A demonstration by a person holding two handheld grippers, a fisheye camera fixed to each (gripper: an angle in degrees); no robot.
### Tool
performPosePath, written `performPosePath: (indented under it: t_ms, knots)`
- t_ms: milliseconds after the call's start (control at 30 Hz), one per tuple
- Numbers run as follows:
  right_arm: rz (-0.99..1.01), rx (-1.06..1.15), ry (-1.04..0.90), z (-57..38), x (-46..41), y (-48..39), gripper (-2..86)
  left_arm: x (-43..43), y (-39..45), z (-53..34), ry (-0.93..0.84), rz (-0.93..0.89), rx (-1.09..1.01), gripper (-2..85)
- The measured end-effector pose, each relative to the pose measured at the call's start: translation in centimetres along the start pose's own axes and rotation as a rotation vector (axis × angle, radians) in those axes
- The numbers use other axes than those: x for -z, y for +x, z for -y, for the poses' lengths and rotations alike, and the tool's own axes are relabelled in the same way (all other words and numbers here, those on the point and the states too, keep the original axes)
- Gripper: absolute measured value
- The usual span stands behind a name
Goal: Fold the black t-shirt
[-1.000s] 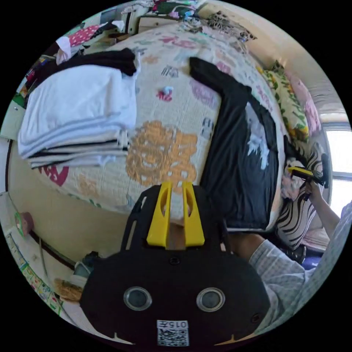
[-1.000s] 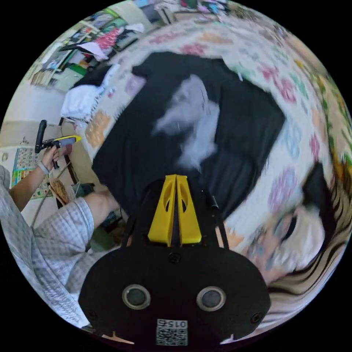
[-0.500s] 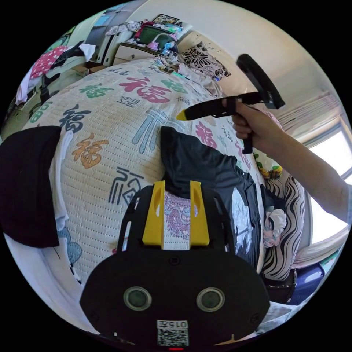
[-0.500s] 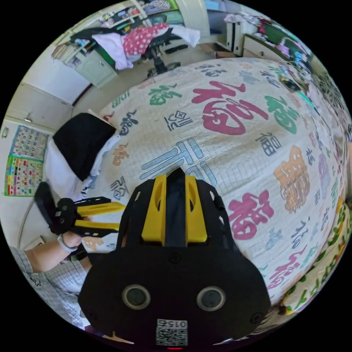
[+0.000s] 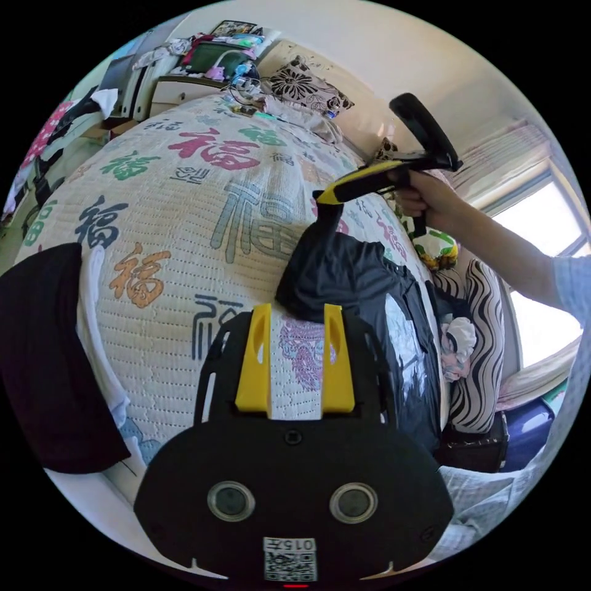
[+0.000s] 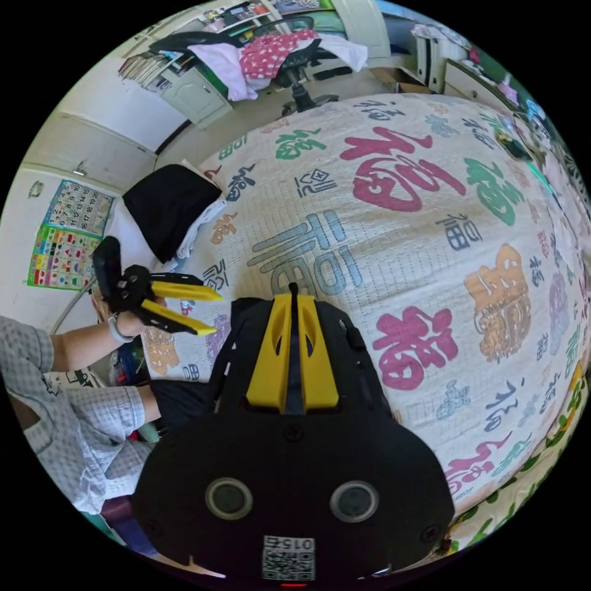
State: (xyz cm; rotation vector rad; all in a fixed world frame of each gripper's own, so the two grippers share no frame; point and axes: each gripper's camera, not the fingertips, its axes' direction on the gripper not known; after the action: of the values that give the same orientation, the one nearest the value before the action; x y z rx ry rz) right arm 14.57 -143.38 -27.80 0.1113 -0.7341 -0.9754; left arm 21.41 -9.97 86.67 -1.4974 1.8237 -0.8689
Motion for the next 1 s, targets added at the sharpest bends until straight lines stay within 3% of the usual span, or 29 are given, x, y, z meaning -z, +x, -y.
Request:
performPosePath:
  t_ms: [167,333,567,700,900,1000]
  knots:
    - [0.062,-0.057,0.050,-2.0,2.0,2.2,-0.5,-2.5,-0.3,2.1,0.008,-0.079,0.014,10.0]
    - [0.075,-0.083,0.115,-4.6,4.6,3.9,-0.5,-3.8,0.9,4.3,-0.054,-0.159,-0.072,0.6]
    - [0.048,-0.170,0.294,-14.4,9.2,6.1,-0.4,-2.1,12.4,4.0,0.105,-0.074,-0.263,-0.6]
    - [0.042,-0.295,0.312,-23.5,9.6,7.7,0.3,-6.5,19.0,2.7,0.026,-0.072,-0.345,-0.1]
    - [0.013,-0.491,0.126,-32.4,5.5,9.2,5.3,-14.1,22.2,1.4,-0.259,-0.103,-0.317,5.6]
    - [-0.012,-0.543,0.211,-35.0,6.8,9.6,6.1,-14.0,23.9,2.4,-0.212,-0.069,-0.382,7.1]
